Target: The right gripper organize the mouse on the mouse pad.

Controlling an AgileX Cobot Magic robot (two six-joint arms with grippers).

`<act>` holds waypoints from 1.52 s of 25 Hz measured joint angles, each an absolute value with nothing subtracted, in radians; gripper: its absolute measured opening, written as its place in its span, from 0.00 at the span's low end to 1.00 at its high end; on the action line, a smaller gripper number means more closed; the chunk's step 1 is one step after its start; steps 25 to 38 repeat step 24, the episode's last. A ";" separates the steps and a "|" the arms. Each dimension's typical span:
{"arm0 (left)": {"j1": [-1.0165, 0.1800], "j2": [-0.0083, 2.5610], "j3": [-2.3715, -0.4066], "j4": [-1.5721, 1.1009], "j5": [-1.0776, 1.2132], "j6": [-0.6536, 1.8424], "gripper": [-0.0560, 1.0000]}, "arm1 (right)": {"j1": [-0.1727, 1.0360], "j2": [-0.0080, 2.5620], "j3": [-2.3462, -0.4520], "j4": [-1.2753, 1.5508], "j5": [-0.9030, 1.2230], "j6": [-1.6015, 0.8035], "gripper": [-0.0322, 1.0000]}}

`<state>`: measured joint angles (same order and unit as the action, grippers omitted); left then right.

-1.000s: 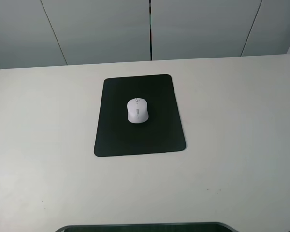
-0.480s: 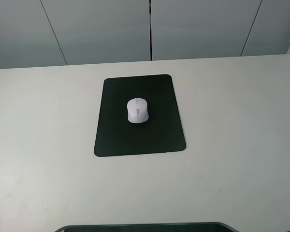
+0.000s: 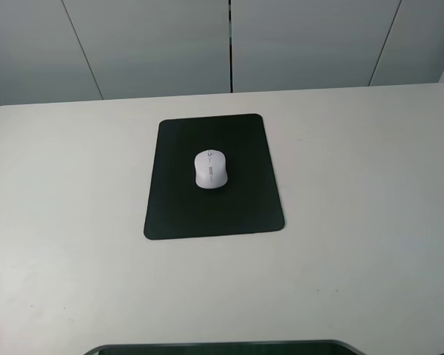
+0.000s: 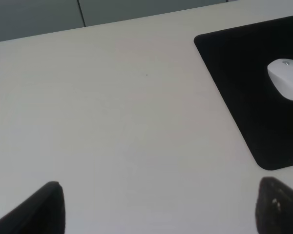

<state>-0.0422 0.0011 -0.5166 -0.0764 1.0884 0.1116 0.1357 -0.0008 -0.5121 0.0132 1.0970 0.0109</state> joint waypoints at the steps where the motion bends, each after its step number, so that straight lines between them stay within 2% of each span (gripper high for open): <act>1: -0.042 0.001 -0.517 -0.076 1.088 0.112 0.76 | 0.101 -0.001 -0.512 0.013 1.097 0.011 0.71; 7: -0.042 0.001 -0.517 -0.076 1.088 0.112 0.76 | -0.022 -0.001 -0.512 0.013 1.097 0.011 0.71; 38: -0.042 0.001 -0.517 -0.076 1.088 0.112 0.76 | -0.024 -0.001 -0.512 0.013 1.097 0.011 0.71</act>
